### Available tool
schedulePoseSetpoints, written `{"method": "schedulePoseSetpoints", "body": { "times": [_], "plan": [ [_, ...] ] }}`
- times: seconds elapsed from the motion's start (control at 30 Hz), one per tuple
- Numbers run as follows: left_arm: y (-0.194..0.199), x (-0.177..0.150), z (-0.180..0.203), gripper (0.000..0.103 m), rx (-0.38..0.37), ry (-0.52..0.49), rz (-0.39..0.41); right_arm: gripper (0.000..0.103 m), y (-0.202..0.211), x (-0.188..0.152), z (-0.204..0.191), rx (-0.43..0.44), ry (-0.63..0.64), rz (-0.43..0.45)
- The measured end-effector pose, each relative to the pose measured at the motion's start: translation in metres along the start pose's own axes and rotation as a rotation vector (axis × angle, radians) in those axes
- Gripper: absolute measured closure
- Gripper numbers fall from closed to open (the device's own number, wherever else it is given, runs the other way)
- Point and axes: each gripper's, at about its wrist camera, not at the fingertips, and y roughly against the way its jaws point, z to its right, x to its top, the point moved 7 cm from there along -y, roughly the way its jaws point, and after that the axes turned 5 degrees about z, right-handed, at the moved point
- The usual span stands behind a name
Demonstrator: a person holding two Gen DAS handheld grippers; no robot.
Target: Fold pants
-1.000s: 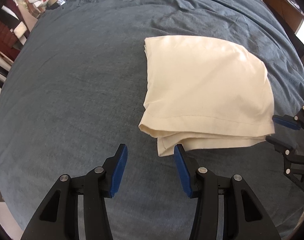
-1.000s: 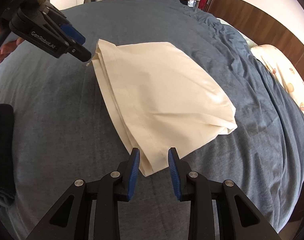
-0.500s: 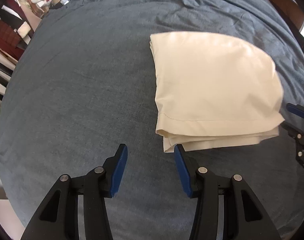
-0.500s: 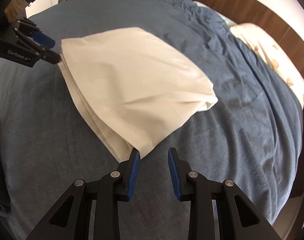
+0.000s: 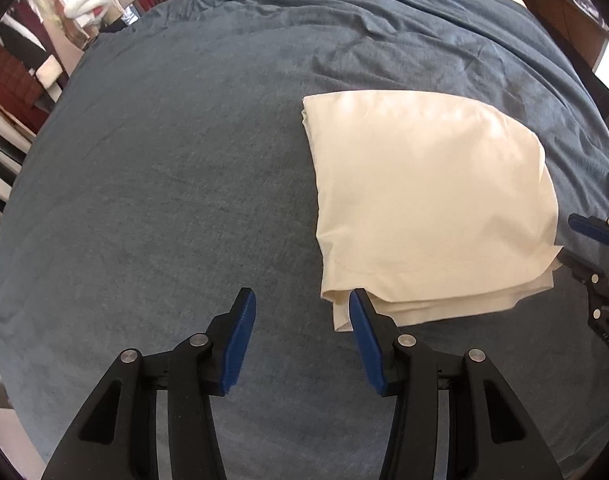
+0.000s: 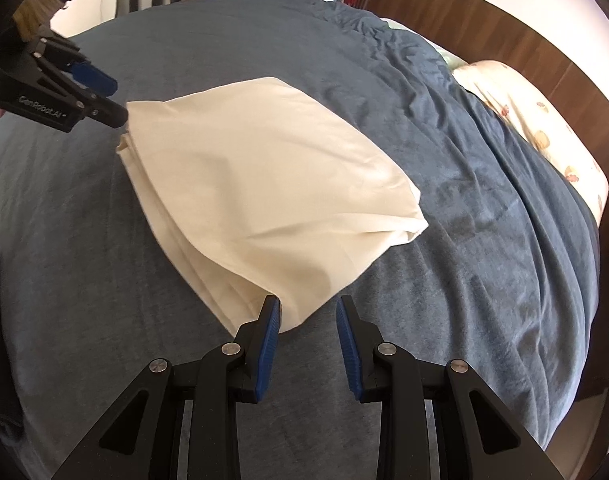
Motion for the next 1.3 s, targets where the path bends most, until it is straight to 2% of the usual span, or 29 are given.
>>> {"method": "schedulePoseSetpoints", "body": {
  "times": [0.07, 0.17, 0.3, 0.47, 0.57, 0.7, 0.77, 0.9, 0.97, 1.0, 1.1, 1.17, 1.3],
  "plan": [
    [-0.003, 0.000, 0.000, 0.064, 0.002, 0.006, -0.002, 0.073, -0.001, 0.000, 0.001, -0.003, -0.004, 0.000],
    [-0.004, -0.001, 0.002, 0.070, -0.013, 0.013, -0.002, 0.073, 0.000, 0.000, 0.002, -0.010, -0.001, 0.002],
    [-0.007, 0.004, 0.001, 0.070, -0.036, 0.069, 0.010, 0.073, -0.001, 0.000, 0.005, -0.030, -0.001, 0.006],
    [-0.009, 0.013, 0.004, 0.071, -0.051, 0.093, 0.029, 0.073, -0.004, 0.002, 0.000, -0.081, 0.020, 0.025],
    [-0.011, 0.016, 0.007, 0.081, -0.059, 0.083, 0.023, 0.073, -0.007, 0.001, -0.007, -0.086, 0.032, 0.022],
    [-0.010, 0.015, 0.011, 0.089, -0.079, 0.066, 0.016, 0.073, -0.005, -0.002, -0.015, -0.081, 0.050, 0.036],
    [-0.008, 0.014, 0.009, 0.095, -0.092, 0.088, 0.015, 0.073, -0.005, 0.000, -0.016, -0.103, 0.066, 0.057],
    [-0.006, 0.013, 0.003, 0.097, -0.095, 0.126, 0.022, 0.073, -0.010, 0.008, -0.019, -0.171, 0.089, 0.099],
    [-0.003, 0.014, 0.005, 0.097, -0.096, 0.125, 0.031, 0.073, -0.017, 0.009, -0.020, -0.192, 0.120, 0.092],
    [-0.001, 0.014, 0.006, 0.097, -0.087, 0.117, 0.036, 0.074, -0.018, 0.010, -0.018, -0.191, 0.121, 0.093],
    [0.002, 0.015, 0.010, 0.098, -0.061, 0.091, 0.049, 0.096, -0.019, 0.007, -0.014, -0.184, 0.142, 0.077],
    [0.003, 0.016, 0.013, 0.098, -0.053, 0.079, 0.054, 0.100, -0.013, 0.002, -0.010, -0.153, 0.128, 0.050],
    [0.000, 0.012, 0.019, 0.098, -0.009, 0.045, 0.038, 0.101, 0.009, 0.000, -0.002, -0.123, 0.122, 0.055]
  ]
}}
